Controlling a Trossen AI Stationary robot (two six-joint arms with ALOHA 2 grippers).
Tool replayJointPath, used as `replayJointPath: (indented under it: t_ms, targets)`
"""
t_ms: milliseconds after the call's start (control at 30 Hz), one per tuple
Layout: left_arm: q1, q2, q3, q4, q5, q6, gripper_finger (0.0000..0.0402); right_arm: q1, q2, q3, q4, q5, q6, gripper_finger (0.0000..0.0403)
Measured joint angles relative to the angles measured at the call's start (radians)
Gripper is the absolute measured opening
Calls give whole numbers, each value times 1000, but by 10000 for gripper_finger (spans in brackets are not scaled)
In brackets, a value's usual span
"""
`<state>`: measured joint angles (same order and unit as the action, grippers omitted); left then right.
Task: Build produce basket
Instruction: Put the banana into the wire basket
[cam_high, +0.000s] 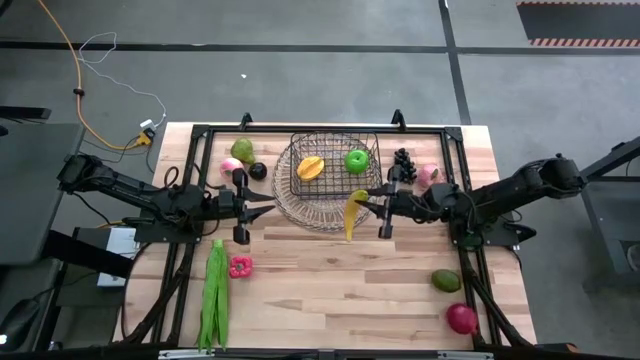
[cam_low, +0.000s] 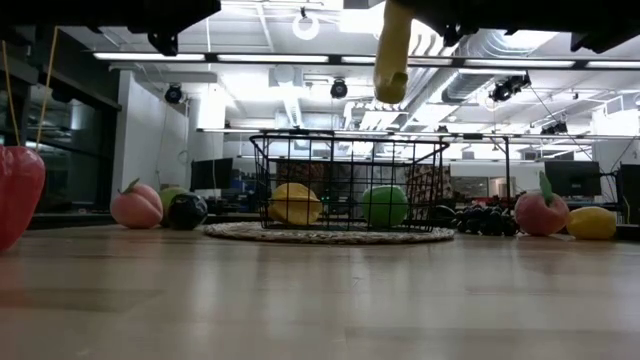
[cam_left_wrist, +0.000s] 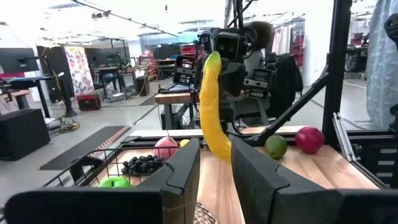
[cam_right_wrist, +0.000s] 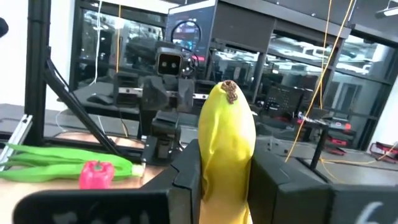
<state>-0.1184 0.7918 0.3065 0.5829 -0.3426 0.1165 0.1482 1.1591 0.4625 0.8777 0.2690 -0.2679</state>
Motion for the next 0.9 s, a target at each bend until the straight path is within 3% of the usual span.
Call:
replayJointPath:
  t_ms: [433, 600, 700, 900]
  targets:
    - [0, 0, 0, -11, -2, 0, 83, 0, 0, 0, -4, 16, -7, 62]
    - [0, 0, 0, -11, -2, 0, 83, -16, 22, 76, -29, 203, -76, 62]
    - [0, 0, 0, -10, -2, 0, 83, -74, 46, 207, -183, 227, -140, 62]
    - [0, 0, 0, -10, -2, 12, 83, -296, 161, 561, -740, 226, -84, 62]
